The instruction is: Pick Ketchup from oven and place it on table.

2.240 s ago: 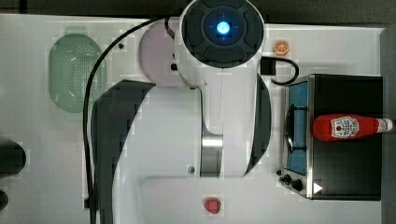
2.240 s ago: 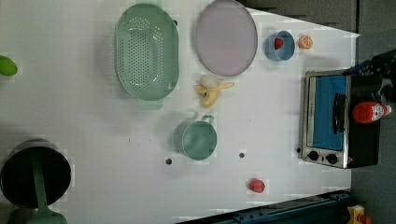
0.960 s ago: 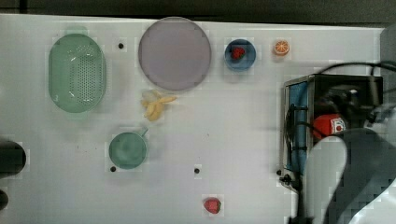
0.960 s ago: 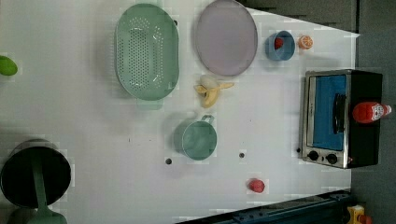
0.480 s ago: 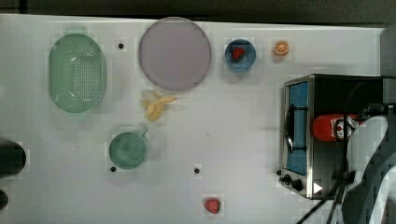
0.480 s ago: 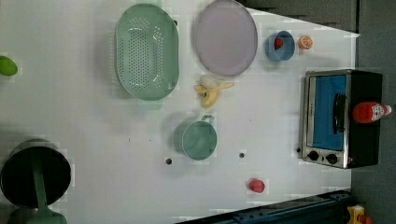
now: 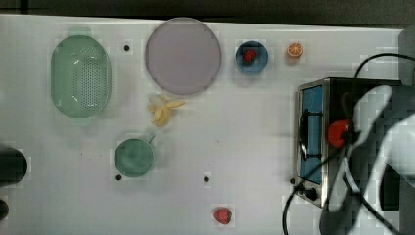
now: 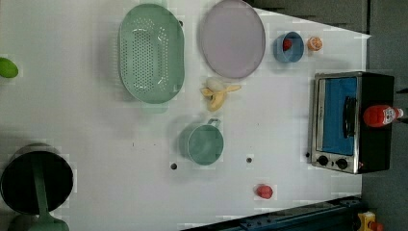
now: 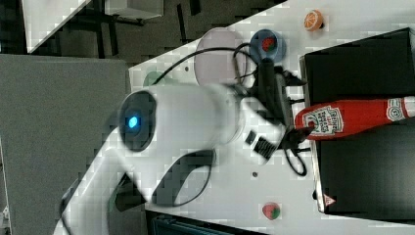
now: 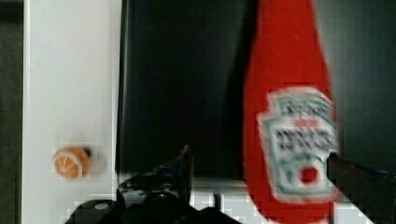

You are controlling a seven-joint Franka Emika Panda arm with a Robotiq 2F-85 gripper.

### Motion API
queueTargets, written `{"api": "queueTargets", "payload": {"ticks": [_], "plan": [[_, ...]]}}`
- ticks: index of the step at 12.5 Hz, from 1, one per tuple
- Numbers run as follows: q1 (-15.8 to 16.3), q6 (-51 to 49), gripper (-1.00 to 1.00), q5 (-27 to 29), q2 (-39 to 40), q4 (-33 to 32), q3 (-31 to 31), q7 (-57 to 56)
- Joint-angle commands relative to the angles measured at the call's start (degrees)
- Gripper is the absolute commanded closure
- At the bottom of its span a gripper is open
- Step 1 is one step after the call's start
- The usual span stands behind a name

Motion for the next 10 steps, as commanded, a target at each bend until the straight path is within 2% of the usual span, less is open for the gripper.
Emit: {"api": "queueTargets", "payload": {"ticks": [1,7,8,10], "plan": [[-1.5,1.3,-1.0,1.9,0.9,-1.0,-0.7,1.0],[-1.9,1.5,-1.0,3.6,2.9,-2.8,-0.4,1.0],[-1.9,2.5,-0.92,3.5,3.0,-3.1,-0.4,1.0],[-1.9,3.9,-0.43,3.5,3.0,-3.7,-0.2,1.0]]}}
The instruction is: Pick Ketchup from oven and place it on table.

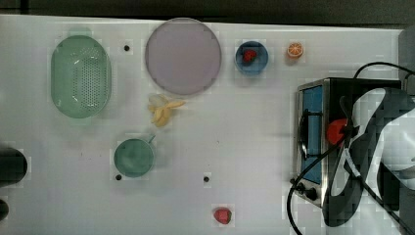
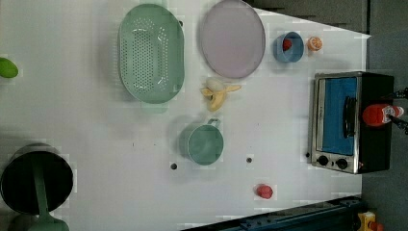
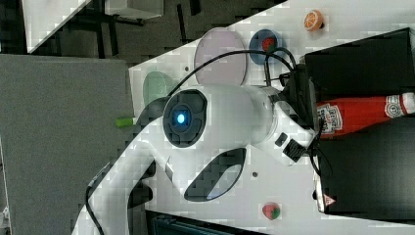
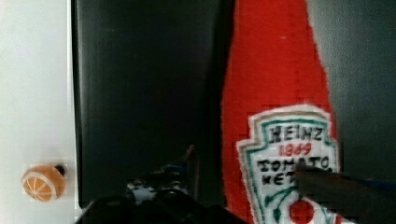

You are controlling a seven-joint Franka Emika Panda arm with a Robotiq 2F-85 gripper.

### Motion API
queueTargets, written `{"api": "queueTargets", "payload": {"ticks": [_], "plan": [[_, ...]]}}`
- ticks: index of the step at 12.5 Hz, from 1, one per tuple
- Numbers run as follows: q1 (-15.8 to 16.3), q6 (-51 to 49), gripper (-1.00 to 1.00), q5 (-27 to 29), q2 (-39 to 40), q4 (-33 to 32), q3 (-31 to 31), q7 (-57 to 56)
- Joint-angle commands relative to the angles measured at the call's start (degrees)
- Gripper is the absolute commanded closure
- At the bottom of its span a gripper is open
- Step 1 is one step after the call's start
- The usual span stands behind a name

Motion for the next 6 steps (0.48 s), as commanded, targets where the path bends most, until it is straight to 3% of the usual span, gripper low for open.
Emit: {"api": "queueTargets", "payload": {"ticks": [1,6], "plan": [[-0.1,2.1,-0.26,1.2,0.3,-1.7,-0.3,0.6],[1.7,0.2,-0.26,0.7,-3.9,1.4,-0.3,-1.3]]}}
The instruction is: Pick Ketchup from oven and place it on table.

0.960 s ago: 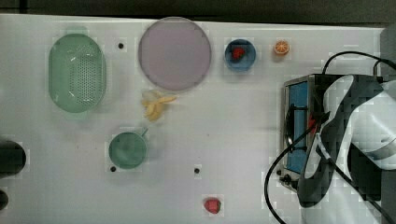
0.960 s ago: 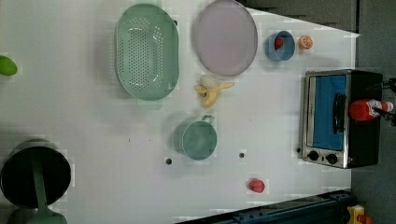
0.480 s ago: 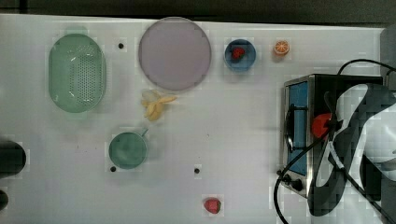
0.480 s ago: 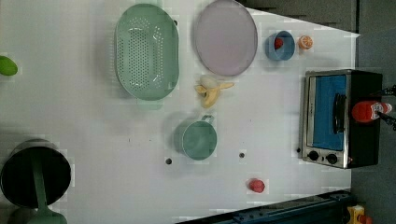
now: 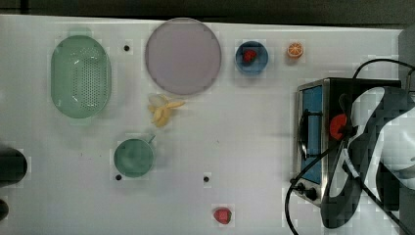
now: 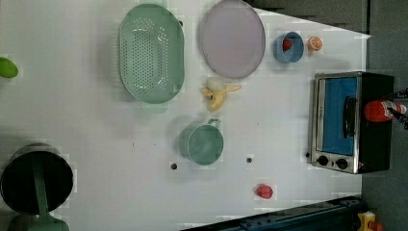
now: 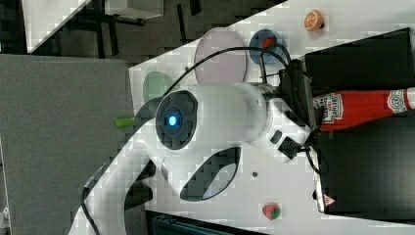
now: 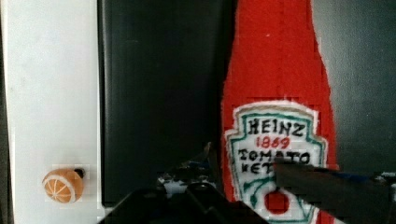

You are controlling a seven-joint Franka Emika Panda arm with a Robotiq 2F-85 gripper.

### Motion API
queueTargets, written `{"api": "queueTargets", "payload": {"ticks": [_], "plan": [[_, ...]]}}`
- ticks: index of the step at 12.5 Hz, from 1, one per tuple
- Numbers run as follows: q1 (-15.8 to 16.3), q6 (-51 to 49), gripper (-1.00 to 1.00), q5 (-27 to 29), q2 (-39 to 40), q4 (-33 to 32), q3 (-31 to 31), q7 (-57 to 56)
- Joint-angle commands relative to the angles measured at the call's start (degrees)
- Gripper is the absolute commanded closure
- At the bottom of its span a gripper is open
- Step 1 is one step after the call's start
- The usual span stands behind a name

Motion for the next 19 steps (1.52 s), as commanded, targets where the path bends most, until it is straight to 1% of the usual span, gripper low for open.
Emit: {"api": "queueTargets", "payload": {"ticks": [1,3,5,6,8,10,13,15,17,19], "plan": [[1.9,-2.0,-0.26,-1.2,-4.9,2.0,-0.1,-2.6],[4.5,-4.2,-0.26,-4.5,-8.4,3.3,0.3,-3.6],[7.7,-8.9,-0.26,-8.6,-12.4,3.5,2.2,-3.6],[9.3,-12.2,-0.26,-9.5,-14.3,3.5,3.8,-3.6],[11.8,-18.4,-0.26,-9.6,-17.4,3.5,7.9,-3.6],[13.5,-21.7,-0.26,-9.6,-19.4,3.2,12.3,-3.6],[14.8,-21.9,-0.26,-10.2,-20.3,0.4,18.1,-3.5],[15.1,-21.3,-0.26,-10.3,-20.2,-3.5,20.5,-3.4],[15.2,-17.0,-0.26,-10.3,-20.1,-8.5,21.7,-3.2],[15.2,-9.9,-0.26,-10.3,-20.0,-14.3,21.9,-3.0]]}}
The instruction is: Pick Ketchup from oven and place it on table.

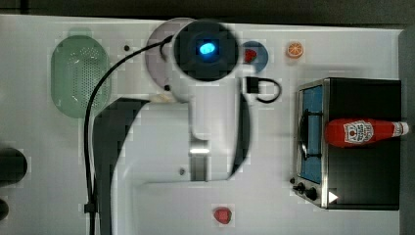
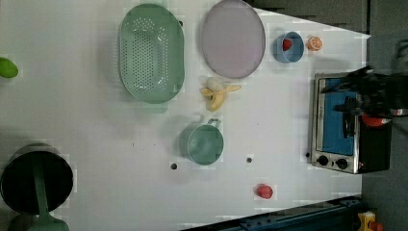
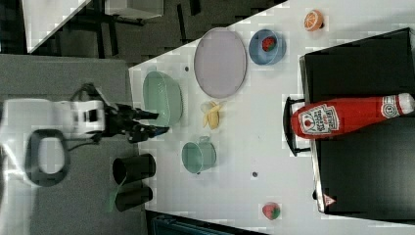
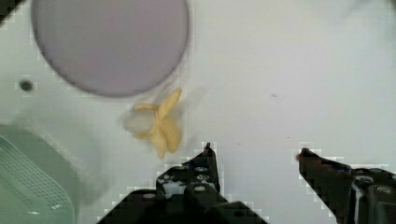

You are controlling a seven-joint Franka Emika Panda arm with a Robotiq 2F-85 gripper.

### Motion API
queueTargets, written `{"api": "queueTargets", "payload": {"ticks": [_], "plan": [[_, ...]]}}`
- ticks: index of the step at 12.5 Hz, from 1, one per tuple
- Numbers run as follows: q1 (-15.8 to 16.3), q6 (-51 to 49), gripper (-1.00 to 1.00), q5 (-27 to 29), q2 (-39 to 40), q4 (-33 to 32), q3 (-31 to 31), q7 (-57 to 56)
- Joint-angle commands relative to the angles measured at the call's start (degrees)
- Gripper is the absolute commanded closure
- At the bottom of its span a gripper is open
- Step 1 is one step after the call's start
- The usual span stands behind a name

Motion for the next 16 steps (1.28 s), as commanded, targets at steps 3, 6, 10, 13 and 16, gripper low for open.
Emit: {"api": "queueTargets", "payload": {"ticks": [3,6,10,13,16], "plan": [[-3.0,11.3,-0.26,-0.3,2.1,-12.1,-3.6,-0.8],[-3.0,20.9,-0.26,-0.3,6.7,-17.5,-3.9,-0.8],[-3.0,29.9,-0.26,0.3,15.3,-18.8,-3.2,-0.8],[-2.9,36.0,-0.51,1.3,19.0,-18.8,-2.7,-0.8],[-2.9,35.9,-1.0,1.4,17.9,-17.9,-2.5,-0.7]]}}
